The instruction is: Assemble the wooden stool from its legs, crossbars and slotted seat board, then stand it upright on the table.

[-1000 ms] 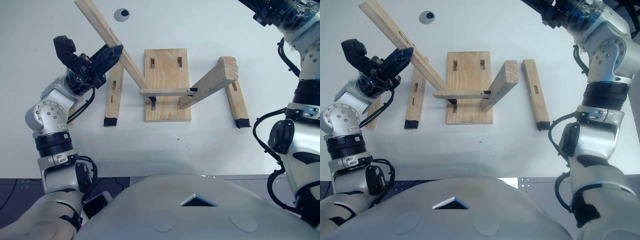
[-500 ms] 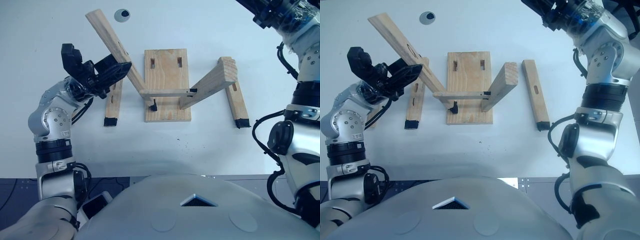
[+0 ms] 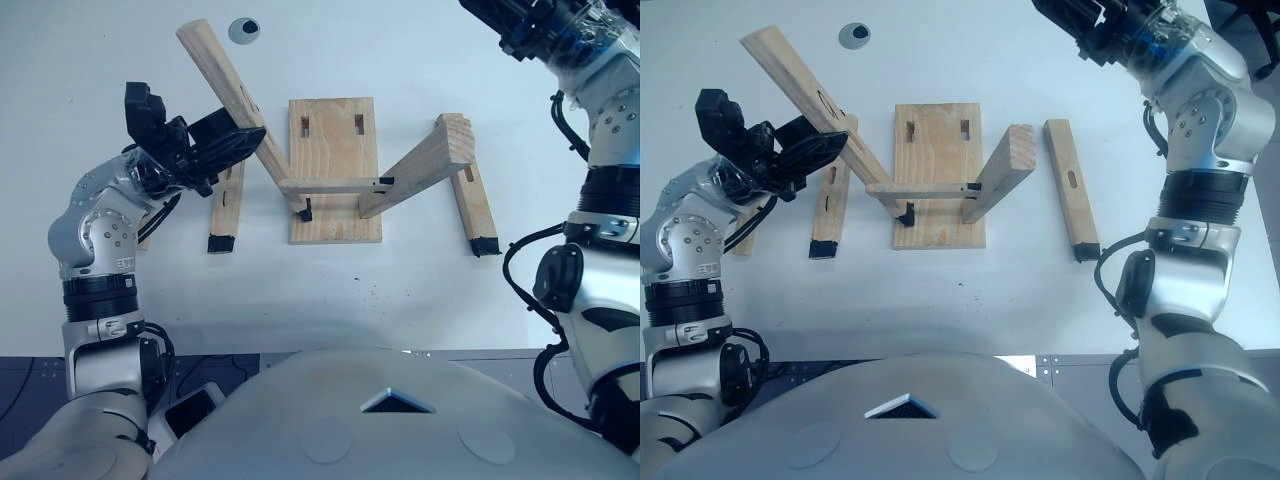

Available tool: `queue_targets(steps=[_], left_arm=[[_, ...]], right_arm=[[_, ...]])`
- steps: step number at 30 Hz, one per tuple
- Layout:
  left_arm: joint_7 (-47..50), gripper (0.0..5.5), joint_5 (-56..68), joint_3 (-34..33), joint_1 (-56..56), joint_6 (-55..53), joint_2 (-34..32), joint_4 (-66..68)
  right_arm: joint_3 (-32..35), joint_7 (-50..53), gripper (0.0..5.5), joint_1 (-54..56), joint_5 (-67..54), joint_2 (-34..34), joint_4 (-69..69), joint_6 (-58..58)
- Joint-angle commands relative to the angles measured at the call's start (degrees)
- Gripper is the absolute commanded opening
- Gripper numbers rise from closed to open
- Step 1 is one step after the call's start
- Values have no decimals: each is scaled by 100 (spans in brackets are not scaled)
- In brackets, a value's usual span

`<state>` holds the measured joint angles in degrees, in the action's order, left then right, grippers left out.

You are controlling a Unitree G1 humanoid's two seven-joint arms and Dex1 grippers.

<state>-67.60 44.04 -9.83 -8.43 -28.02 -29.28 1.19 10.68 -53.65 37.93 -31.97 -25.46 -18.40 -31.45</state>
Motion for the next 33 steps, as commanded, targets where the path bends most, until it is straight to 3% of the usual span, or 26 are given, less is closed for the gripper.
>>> queue_targets(steps=[1,7,24,33], left_arm=[[-79,204,-387,154,130,282,-145,-18],[-482,204,-973,396,520,1342,-341,-138],[-458,204,-872,480,1546,1817,-534,-502],[-486,204,-1042,767,1494,2152,-714,-937]], right_arm=[[-36,1,383,-73,26,6,24,50],[-69,26,383,-168,42,15,85,51],[-152,73,383,-279,48,12,148,52],[-170,127,383,-361,75,38,153,119]])
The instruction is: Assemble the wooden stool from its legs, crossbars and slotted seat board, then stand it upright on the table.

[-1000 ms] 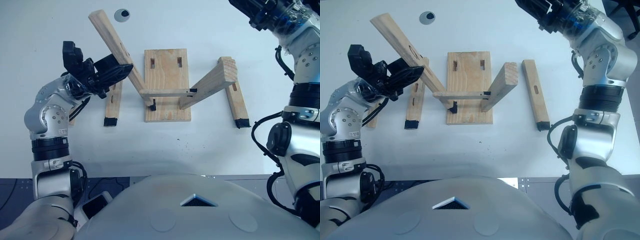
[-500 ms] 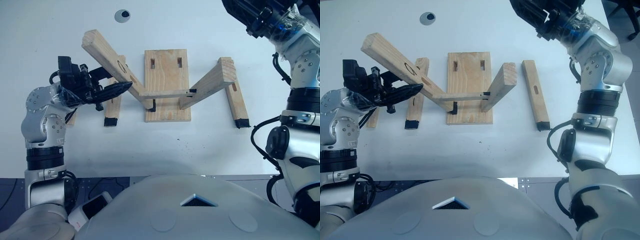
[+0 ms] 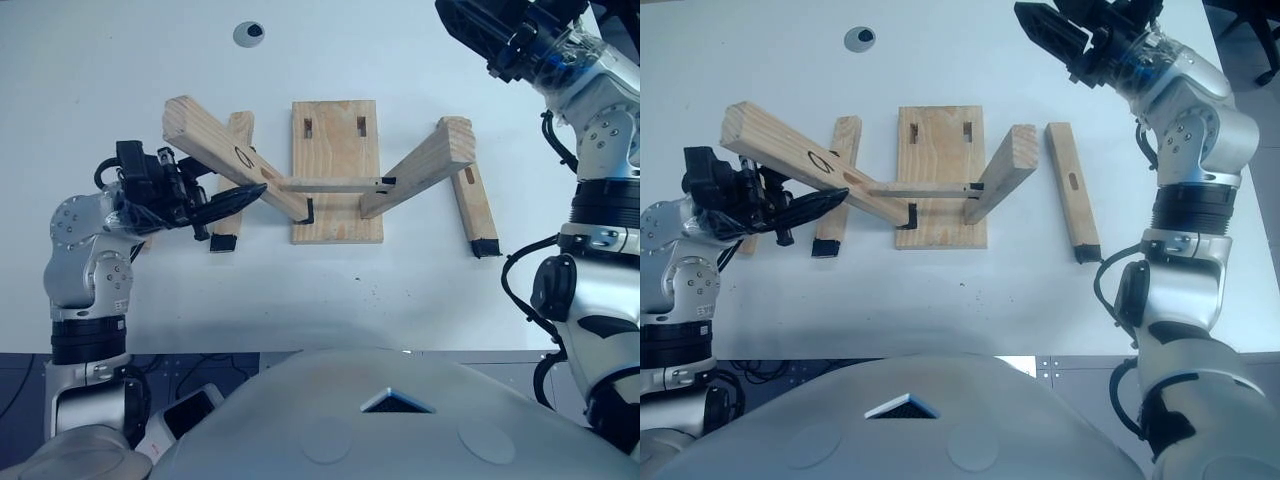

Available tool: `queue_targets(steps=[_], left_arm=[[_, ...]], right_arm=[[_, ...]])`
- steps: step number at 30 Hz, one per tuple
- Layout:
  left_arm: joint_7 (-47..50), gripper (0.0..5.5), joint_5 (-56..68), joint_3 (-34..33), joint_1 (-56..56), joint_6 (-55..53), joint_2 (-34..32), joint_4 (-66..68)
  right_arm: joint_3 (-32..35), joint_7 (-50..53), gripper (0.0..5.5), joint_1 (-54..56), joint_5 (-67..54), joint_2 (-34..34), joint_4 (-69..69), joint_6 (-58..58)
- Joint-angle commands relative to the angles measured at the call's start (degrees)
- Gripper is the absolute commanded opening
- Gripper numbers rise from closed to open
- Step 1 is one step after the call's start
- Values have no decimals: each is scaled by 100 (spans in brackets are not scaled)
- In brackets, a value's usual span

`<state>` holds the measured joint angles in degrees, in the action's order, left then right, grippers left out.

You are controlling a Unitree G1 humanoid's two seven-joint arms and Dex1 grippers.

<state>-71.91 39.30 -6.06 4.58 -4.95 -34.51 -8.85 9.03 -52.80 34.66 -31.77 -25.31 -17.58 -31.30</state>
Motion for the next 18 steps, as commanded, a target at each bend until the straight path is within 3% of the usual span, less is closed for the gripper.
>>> queue_targets(steps=[1,18], left_arm=[[-63,204,-582,428,150,-119,-215,59],[-216,202,-600,978,-606,-390,-331,348]], right_arm=[[-6,51,383,-46,62,30,64,120],[-45,73,383,-110,119,30,-33,292]])
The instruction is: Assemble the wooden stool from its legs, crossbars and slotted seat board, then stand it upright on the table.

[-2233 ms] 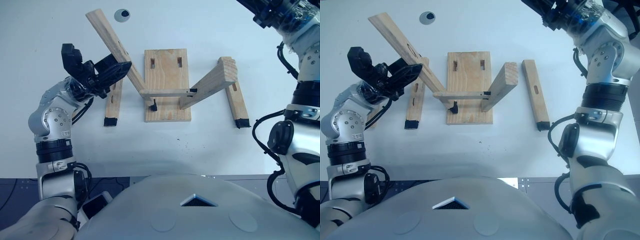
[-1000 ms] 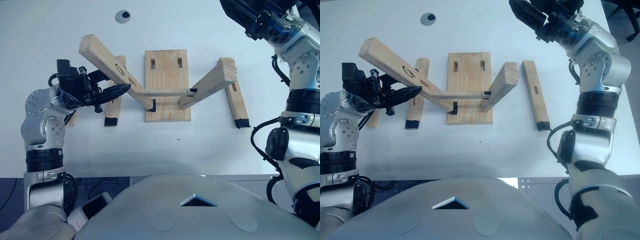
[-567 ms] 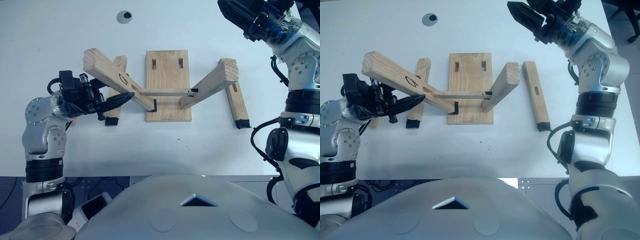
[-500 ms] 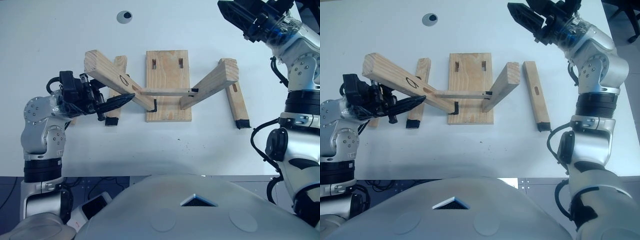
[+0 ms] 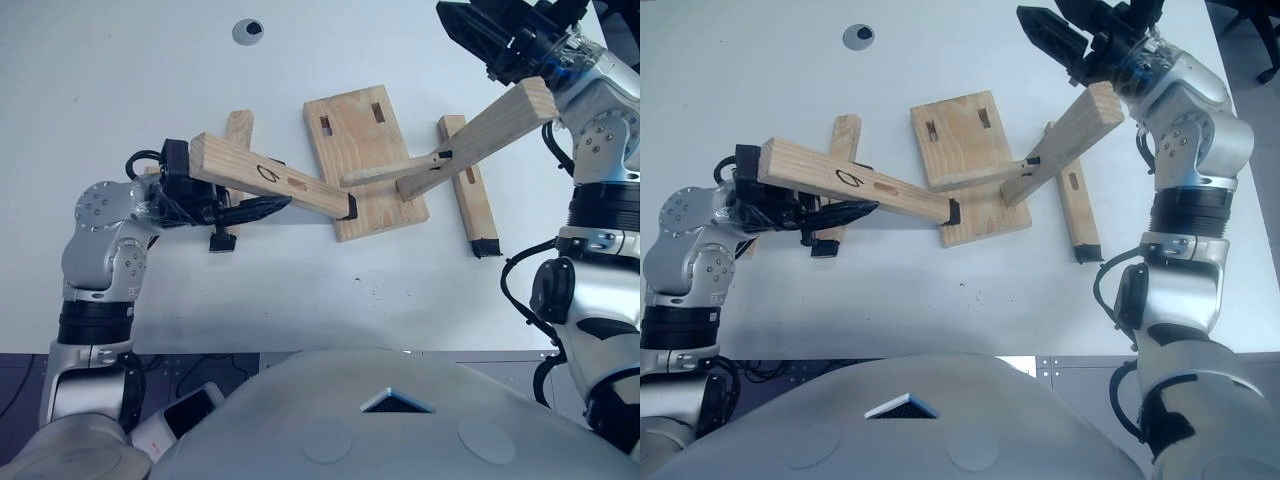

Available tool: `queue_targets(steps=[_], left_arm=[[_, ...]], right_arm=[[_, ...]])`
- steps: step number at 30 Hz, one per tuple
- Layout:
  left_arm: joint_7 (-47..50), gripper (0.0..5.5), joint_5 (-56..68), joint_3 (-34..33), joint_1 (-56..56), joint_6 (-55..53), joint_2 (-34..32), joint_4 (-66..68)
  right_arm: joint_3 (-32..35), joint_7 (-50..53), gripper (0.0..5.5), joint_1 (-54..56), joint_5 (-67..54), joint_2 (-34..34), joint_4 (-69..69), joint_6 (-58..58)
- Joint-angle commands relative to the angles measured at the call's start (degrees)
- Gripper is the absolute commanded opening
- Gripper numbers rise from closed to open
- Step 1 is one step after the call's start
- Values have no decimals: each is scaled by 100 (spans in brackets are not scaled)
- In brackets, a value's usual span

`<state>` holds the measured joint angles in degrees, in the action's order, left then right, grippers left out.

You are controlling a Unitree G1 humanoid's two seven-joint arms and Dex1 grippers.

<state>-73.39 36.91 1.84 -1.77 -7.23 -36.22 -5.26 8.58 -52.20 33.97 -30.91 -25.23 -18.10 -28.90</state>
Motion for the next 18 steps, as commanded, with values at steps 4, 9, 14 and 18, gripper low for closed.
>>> queue_targets(steps=[4,9,14,18], left_arm=[[87,202,-342,96,-162,-395,-279,-178],[524,201,-607,86,-194,-881,-635,-632],[966,201,-397,118,88,-1959,-1175,-1542],[1488,201,-246,256,-35,-2834,-1410,-1995]], right_arm=[[71,31,383,-78,39,-51,36,71],[169,119,383,-257,11,-70,213,76],[305,256,383,-492,-22,-76,425,62],[348,345,383,-577,-5,-54,475,78]])
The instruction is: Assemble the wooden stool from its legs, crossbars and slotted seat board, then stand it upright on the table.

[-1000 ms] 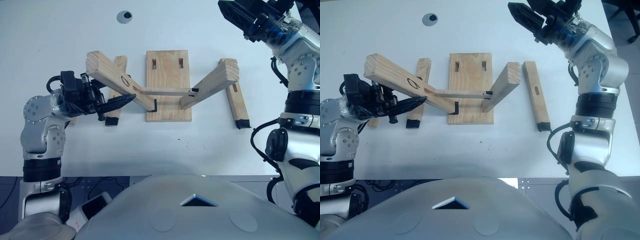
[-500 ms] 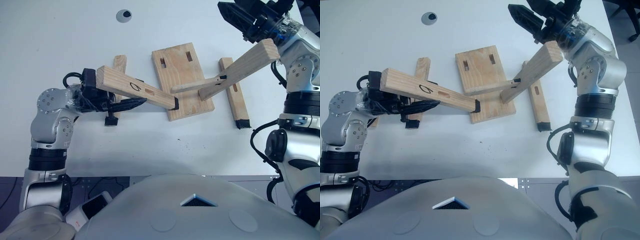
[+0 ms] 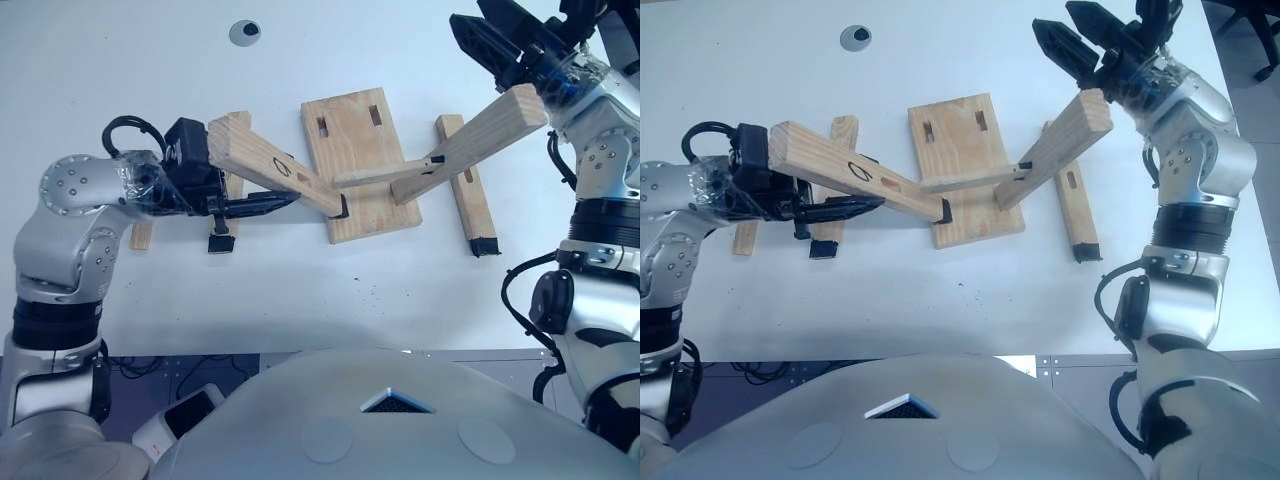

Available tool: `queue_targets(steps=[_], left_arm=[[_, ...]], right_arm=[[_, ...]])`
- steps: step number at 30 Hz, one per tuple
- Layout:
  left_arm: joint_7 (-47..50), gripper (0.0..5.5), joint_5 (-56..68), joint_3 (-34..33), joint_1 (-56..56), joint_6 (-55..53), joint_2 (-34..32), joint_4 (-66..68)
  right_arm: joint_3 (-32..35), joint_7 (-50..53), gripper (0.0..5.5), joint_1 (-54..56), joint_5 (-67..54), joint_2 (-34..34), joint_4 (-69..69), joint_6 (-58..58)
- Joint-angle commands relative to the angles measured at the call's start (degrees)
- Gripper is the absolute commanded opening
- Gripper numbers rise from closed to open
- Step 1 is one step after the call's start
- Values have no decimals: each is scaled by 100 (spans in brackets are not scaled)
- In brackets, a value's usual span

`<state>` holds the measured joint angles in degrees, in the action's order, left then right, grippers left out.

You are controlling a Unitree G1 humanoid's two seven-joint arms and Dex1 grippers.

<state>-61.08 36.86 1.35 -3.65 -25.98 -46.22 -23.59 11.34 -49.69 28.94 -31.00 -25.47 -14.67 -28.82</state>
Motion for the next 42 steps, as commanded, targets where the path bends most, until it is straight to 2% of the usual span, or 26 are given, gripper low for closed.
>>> queue_targets(steps=[1,6,17,24,30,32,36,42], left_arm=[[382,201,-283,345,108,-1088,-454,-181],[992,201,-475,481,-55,-1621,-570,-233],[1117,200,-1061,1074,-79,-1274,-844,-480],[1109,99,-1314,1272,-453,-1496,-580,-491],[978,5,-1396,1021,-80,-1167,-602,-244],[804,5,-1442,913,116,-752,-596,-16],[-71,67,-784,413,465,384,-123,621],[-288,157,-475,158,620,856,460,1058]], right_arm=[[72,112,383,-86,6,-24,146,69],[57,175,383,-131,-4,11,217,54],[80,216,383,-138,-108,-43,447,-131],[126,158,383,-157,-279,-160,810,-317],[333,142,383,-334,-317,-409,1005,-444],[420,151,383,-391,-306,-511,982,-422],[487,177,383,-434,-281,-569,905,-365],[401,154,383,-347,-218,-571,787,-294]])
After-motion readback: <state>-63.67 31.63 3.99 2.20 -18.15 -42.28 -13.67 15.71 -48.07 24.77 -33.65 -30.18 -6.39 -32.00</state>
